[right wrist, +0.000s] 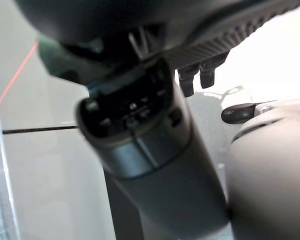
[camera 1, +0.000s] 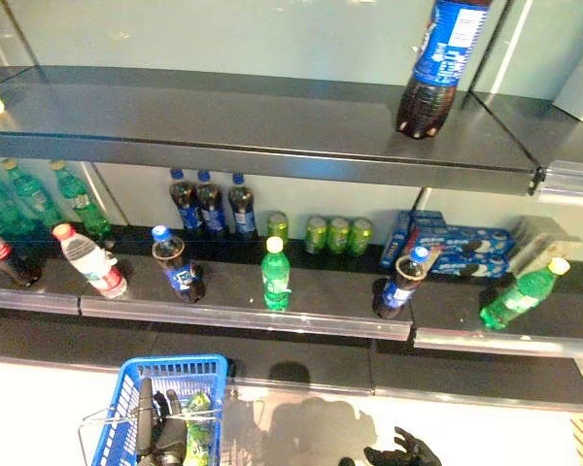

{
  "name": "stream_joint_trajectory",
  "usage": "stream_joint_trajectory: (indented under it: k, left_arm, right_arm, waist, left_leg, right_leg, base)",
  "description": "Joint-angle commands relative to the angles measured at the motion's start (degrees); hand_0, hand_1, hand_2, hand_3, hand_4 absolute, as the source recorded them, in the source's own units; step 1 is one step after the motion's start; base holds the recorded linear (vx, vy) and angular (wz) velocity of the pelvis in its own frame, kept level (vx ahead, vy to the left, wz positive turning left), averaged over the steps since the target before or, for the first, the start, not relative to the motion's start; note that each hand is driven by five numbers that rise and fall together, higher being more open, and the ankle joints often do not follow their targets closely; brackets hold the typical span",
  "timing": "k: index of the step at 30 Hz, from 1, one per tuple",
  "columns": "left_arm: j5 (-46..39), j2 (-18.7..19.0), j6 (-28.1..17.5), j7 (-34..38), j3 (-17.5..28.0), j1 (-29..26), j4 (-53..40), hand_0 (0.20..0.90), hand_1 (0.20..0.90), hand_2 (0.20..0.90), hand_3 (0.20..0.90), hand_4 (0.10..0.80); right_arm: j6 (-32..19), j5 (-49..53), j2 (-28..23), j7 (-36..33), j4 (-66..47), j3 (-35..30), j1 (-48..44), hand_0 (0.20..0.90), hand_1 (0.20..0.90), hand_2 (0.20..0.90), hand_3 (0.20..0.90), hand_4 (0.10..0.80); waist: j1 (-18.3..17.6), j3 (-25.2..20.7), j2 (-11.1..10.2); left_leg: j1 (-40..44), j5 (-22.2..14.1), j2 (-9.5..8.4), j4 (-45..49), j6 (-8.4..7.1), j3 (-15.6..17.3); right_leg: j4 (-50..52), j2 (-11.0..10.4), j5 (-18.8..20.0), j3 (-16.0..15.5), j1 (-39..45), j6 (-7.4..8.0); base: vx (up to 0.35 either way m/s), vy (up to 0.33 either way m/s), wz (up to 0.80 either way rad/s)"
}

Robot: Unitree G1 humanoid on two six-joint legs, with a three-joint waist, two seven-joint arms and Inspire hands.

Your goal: Pick up the drink and place into the basket.

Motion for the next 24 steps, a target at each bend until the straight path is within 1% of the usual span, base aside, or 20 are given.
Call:
stream_joint_trajectory:
  k: [1, 3, 6, 9, 10, 11, 13, 15, 16, 19, 21, 24]
  left_arm:
    - [2.7, 1.2, 0.2, -5.0, 2.2, -9.9, -5.8, 0.300, 0.300, 0.300, 0.200, 0.100]
    - [3.7, 1.2, 0.4, -3.3, 2.6, -10.0, -6.0, 0.300, 0.300, 0.300, 0.200, 0.100]
    - [4.7, 1.3, 0.4, -1.8, 3.0, -9.8, -6.6, 0.300, 0.300, 0.300, 0.200, 0.100]
    - [5.7, 1.2, 0.1, -0.2, 4.0, -9.3, -7.8, 0.300, 0.300, 0.300, 0.200, 0.100]
    - [5.9, 1.1, 0.2, 0.0, 4.2, -9.2, -7.9, 0.300, 0.300, 0.300, 0.200, 0.100]
    - [6.7, 0.6, 0.0, 0.9, 4.9, -8.5, -9.0, 0.300, 0.300, 0.300, 0.200, 0.100]
    - [8.2, -0.6, -0.2, 2.0, 5.8, -7.5, -10.6, 0.300, 0.300, 0.300, 0.200, 0.100]
    - [9.1, -1.7, -0.6, 3.0, 6.4, -6.8, -12.0, 0.300, 0.300, 0.300, 0.200, 0.100]
    - [9.6, -2.3, -0.6, 3.6, 6.6, -6.4, -12.8, 0.300, 0.300, 0.300, 0.200, 0.100]
    - [10.6, -3.0, -0.6, 5.0, 6.9, -5.6, -14.0, 0.300, 0.300, 0.300, 0.200, 0.100]
    - [10.4, -3.4, -0.6, 5.1, 7.1, -4.5, -14.6, 0.300, 0.300, 0.300, 0.200, 0.100]
    - [10.5, -3.8, -0.7, 5.0, 7.2, -4.0, -14.8, 0.300, 0.300, 0.300, 0.200, 0.100]
  right_arm:
    - [-4.8, -3.5, -4.6, -6.3, -2.1, 2.2, -1.8, 0.900, 0.900, 0.900, 0.900, 0.800]
    - [-4.9, -6.0, -5.6, -9.3, -5.8, 2.6, -1.5, 0.900, 0.900, 0.900, 0.900, 0.800]
    - [-3.9, -6.5, -6.7, -11.6, -11.1, 2.6, -0.8, 0.900, 0.900, 0.900, 0.900, 0.800]
    - [-2.5, -7.6, -8.1, -19.7, -20.2, 0.9, 0.9, 0.900, 0.900, 0.900, 0.900, 0.800]
    - [-2.2, -7.7, -8.3, -21.0, -21.6, 0.4, 1.2, 0.900, 0.900, 0.900, 0.900, 0.800]
    - [-2.3, -8.7, -8.8, -27.0, -27.9, -2.6, 2.9, 0.900, 0.900, 0.900, 0.900, 0.800]
    - [-4.3, -10.6, -8.6, -31.9, -35.0, -6.8, 5.5, 0.900, 0.900, 0.900, 0.900, 0.800]
    - [-5.6, -12.5, -8.7, -34.2, -39.7, -9.3, 7.3, 0.900, 0.900, 0.900, 0.900, 0.800]
    - [-7.5, -13.7, -9.0, -36.4, -41.6, -10.7, 8.0, 0.900, 0.900, 0.900, 0.900, 0.800]
    - [-9.8, -14.2, -9.7, -38.5, -46.2, -14.0, 8.7, 0.900, 0.900, 0.900, 0.900, 0.800]
    - [-9.4, -14.6, -10.4, -40.0, -50.5, -16.5, 9.0, 0.900, 0.900, 0.900, 0.900, 0.800]
    - [-9.4, -14.8, -10.6, -41.5, -52.7, -18.0, 9.3, 0.900, 0.900, 0.900, 0.900, 0.800]
  waist:
    - [-0.9, -1.3, 0.9]
    - [-1.5, -1.2, 0.7]
    - [-2.2, -1.0, 0.3]
    - [-3.4, -0.7, -0.1]
    - [-3.6, -0.7, -0.2]
    - [-4.7, -0.5, -0.3]
    - [-6.1, -0.3, -0.1]
    - [-6.9, -0.4, 0.1]
    - [-7.5, -0.3, 0.4]
    - [-8.3, -0.6, 0.7]
    - [-8.7, -0.8, 0.9]
    - [-8.9, -0.9, 1.0]
  left_leg:
    - [1.6, -3.7, 2.02, -0.1, -1.20, -1.8]
    - [1.7, -3.9, 2.04, -0.1, -1.18, -1.4]
    - [1.9, -4.0, 2.06, -0.1, -1.10, -1.0]
    - [2.2, -4.2, 2.14, 0.0, -0.97, -0.3]
    - [2.3, -4.3, 2.14, 0.0, -0.94, -0.2]
    - [2.6, -4.6, 2.09, 0.0, -0.72, 0.3]
    - [3.0, -5.4, 1.92, 0.0, -0.25, 0.7]
    - [3.1, -5.5, 1.75, 0.0, 0.08, 1.2]
    - [3.4, -6.2, 1.60, 0.1, 0.36, 1.5]
    - [4.0, -6.8, 1.34, 0.0, 0.73, 2.3]
    - [4.4, -7.2, 1.20, 0.1, 0.90, 3.0]
    - [4.5, -7.3, 1.14, 0.1, 0.98, 3.3]
  right_leg:
    - [0.2, -4.0, 1.3, 0.4, -1.2, 3.60]
    - [0.2, -3.9, 1.5, 1.2, -1.6, 3.79]
    - [0.2, -3.7, 1.7, 1.9, -2.0, 3.94]
    - [0.2, -3.5, 2.0, 2.8, -2.4, 4.13]
    - [0.2, -3.5, 2.0, 2.9, -2.5, 4.16]
    - [0.2, -3.2, 2.1, 3.7, -2.8, 4.27]
    - [0.2, -3.1, 2.0, 4.9, -3.2, 4.55]
    - [0.2, -3.0, 2.3, 6.0, -3.9, 4.66]
    - [0.2, -3.0, 2.1, 6.5, -3.9, 4.92]
    - [0.2, -3.0, 2.1, 7.5, -4.1, 5.22]
    - [0.3, -3.0, 2.0, 8.0, -4.3, 5.30]
    - [0.3, -3.0, 1.9, 8.3, -4.4, 5.32]
  base:
    - [-0.015, -0.025, -0.28]
    - [-0.025, -0.039, -0.25]
    - [-0.020, -0.035, -0.17]
    - [-0.016, -0.030, -0.18]
    - [-0.024, -0.021, -0.13]
    - [-0.032, -0.016, -0.21]
    - [-0.029, 0.006, -0.25]
    - [-0.014, 0.030, -0.17]
    - [0.011, 0.046, -0.27]
    - [0.020, 0.031, -0.23]
    - [0.023, 0.030, -0.21]
    - [0.017, 0.020, -0.09]
